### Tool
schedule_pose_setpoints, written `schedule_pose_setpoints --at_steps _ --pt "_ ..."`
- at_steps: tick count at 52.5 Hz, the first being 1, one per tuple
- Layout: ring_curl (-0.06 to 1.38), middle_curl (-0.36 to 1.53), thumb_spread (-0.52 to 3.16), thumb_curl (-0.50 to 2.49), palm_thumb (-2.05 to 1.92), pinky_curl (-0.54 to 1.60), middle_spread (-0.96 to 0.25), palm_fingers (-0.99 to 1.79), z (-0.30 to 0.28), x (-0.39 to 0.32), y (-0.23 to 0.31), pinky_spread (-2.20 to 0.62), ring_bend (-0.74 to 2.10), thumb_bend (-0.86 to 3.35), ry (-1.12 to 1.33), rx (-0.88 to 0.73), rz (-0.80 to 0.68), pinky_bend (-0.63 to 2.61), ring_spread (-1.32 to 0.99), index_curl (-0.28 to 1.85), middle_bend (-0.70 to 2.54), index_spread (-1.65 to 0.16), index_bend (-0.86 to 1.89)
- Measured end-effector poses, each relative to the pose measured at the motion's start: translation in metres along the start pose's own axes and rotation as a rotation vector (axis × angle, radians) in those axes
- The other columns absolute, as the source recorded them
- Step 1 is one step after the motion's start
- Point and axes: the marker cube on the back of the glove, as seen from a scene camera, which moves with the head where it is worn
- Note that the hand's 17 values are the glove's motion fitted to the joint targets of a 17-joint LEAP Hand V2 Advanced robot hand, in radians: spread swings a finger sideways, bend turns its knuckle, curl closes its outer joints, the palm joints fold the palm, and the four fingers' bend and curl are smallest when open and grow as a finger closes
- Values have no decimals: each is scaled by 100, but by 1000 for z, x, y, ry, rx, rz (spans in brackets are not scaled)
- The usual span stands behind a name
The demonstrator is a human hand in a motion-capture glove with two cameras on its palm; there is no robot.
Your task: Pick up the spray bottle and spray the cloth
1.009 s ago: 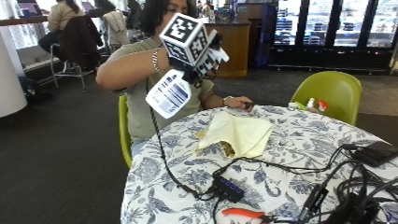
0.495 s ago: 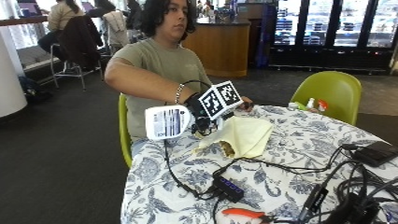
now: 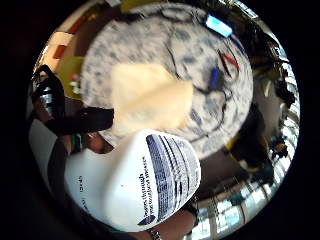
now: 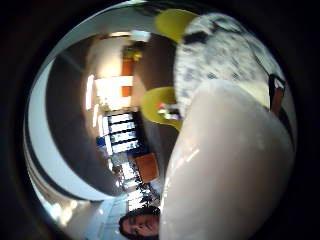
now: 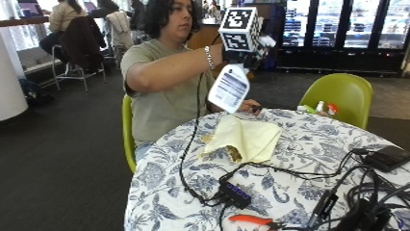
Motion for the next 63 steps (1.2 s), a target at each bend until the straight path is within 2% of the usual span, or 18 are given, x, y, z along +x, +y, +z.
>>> schedule_pose_setpoints --at_steps 8,14,19,33,57,63 --pt "50 60 40 87 101 46 -18 133 -2 -49 -31 -25 73 -2 -289 240 -240 51 -18 63 63 -26 30" --pt "50 60 40 88 100 45 -18 134 46 -80 -58 -25 73 -2 -465 358 -370 51 -18 64 63 -26 30" --pt "50 60 39 89 100 45 -19 135 88 -87 -78 -26 73 -2 -580 366 -421 50 -18 64 63 -26 31" --pt "50 60 38 90 99 45 -18 135 183 -64 -123 -26 73 -2 -612 337 -394 51 -18 65 64 -27 30" --pt "50 60 39 92 98 45 -18 136 193 -54 -129 -27 73 -2 -607 358 -379 52 -19 65 65 -27 28" --pt "49 59 41 92 97 45 -17 135 200 -50 -121 -28 73 -3 -644 206 -369 52 -19 65 65 -27 26"
